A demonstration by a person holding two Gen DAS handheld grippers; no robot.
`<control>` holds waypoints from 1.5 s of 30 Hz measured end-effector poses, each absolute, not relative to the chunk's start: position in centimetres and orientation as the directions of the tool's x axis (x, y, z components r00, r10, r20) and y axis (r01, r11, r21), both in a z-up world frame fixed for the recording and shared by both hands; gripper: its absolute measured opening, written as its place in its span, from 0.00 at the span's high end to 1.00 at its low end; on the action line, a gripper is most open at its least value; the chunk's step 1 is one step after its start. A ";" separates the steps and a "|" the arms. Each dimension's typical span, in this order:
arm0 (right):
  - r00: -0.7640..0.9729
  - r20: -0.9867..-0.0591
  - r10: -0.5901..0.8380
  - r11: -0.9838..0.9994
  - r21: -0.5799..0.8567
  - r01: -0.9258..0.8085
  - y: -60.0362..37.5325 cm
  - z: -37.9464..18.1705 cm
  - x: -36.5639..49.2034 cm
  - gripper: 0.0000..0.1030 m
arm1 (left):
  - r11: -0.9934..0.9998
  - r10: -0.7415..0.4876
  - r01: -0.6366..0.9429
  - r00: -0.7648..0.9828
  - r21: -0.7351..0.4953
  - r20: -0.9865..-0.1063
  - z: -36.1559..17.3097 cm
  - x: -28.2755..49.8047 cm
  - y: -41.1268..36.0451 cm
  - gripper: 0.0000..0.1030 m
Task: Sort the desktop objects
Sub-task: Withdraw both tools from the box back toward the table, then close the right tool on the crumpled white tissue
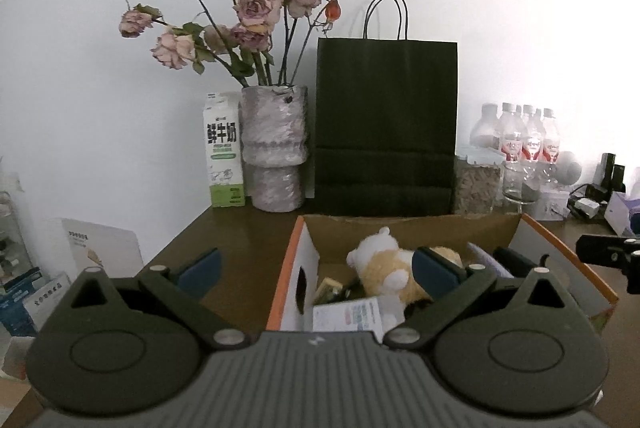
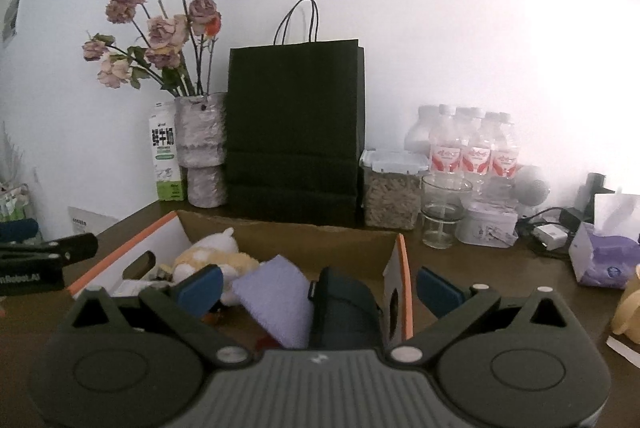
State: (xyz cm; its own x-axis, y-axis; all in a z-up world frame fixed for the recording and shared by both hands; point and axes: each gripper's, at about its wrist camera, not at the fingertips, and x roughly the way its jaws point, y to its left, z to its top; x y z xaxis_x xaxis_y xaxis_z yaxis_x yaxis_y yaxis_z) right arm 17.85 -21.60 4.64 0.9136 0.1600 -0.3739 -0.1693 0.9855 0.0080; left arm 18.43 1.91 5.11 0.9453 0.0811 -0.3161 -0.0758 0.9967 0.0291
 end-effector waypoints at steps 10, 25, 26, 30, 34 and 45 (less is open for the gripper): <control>0.897 -0.420 0.138 0.989 0.007 -0.149 -22.7 2.6 13.3 0.00 | 0.998 0.069 -0.066 0.929 0.022 -0.365 3.5 14.6 2.1 0.00; 0.835 -0.538 0.115 0.991 0.003 -0.134 -24.1 -2.7 10.3 0.00 | 0.999 0.050 -0.045 0.887 0.022 -0.458 -0.3 11.7 1.5 0.00; 0.830 -0.546 0.113 0.991 0.002 -0.133 -24.2 -3.0 10.2 0.00 | 0.999 0.048 -0.043 0.887 0.021 -0.459 -0.3 11.6 1.5 0.00; 0.816 -0.570 0.098 0.993 -0.003 -0.121 -24.6 -3.9 10.3 0.00 | 0.999 0.050 -0.044 0.887 0.024 -0.460 -0.6 11.4 1.4 0.00; 0.813 -0.573 0.099 0.993 0.007 -0.116 -24.4 -3.9 10.9 0.01 | 0.999 0.041 -0.036 0.881 0.019 -0.471 -0.9 11.6 1.3 0.00; 0.780 -0.609 0.144 0.987 0.028 -0.160 -21.5 -4.0 15.8 0.09 | 0.999 0.038 -0.045 0.873 -0.002 -0.487 -1.4 12.2 1.7 0.00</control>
State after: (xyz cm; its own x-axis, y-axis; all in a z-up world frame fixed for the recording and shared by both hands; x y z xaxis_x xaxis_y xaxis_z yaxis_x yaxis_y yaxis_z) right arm 15.77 -21.52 -3.97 0.7803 0.1443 -0.6085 -0.1605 0.9866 0.0282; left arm 12.22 1.69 -1.43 0.8725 0.0380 -0.4871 -0.0445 0.9990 -0.0019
